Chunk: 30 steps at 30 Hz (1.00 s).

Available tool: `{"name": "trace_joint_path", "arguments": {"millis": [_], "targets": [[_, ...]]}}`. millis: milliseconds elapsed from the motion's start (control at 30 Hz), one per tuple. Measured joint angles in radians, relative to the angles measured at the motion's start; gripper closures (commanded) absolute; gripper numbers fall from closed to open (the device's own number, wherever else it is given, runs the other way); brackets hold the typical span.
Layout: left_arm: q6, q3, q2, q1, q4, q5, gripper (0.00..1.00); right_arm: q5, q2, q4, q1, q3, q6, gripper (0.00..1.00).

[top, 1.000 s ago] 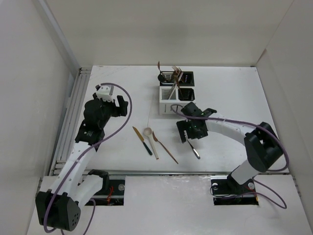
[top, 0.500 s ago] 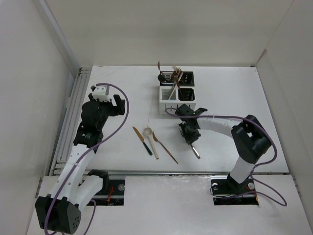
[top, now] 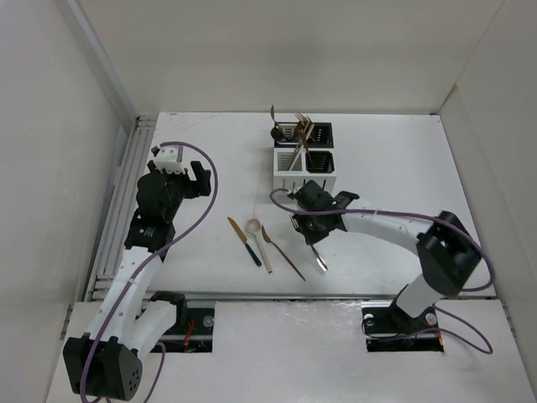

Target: Sort the eating utensils into containers

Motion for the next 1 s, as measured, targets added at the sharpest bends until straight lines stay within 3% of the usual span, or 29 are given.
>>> {"name": "trace_joint_path", "arguments": {"millis": [200, 300, 400, 533, 633, 833, 1000], "targets": [[-0.01, 0.0, 0.026, 0.048, -0.001, 0.018, 0.24, 0.008, -0.278, 0.113, 0.013, 0.087, -0.151, 1.0], [-0.02, 0.0, 0.051, 0.07, -0.002, 0.035, 0.24, 0.071, -0.415, 0.374, 0.003, 0.101, -0.257, 1.0], [-0.018, 0.002, 0.08, 0.077, -0.016, 0.048, 0.24, 0.102, -0.441, 0.683, -0.06, 0.104, -0.355, 1.0], [0.006, 0.048, 0.161, 0.083, -0.044, 0.058, 0.24, 0.083, -0.238, 0.956, -0.228, 0.262, -0.417, 1.0], [0.028, 0.112, 0.234, 0.083, -0.056, 0.06, 0.24, 0.048, -0.031, 1.054, -0.326, 0.399, -0.427, 1.0], [0.048, 0.264, 0.416, 0.083, -0.054, 0.068, 0.25, -0.01, 0.273, 1.15, -0.443, 0.549, -0.393, 1.0], [0.066, 0.399, 0.585, 0.083, -0.055, 0.071, 0.25, -0.026, 0.379, 1.16, -0.482, 0.567, -0.339, 1.0]]}}
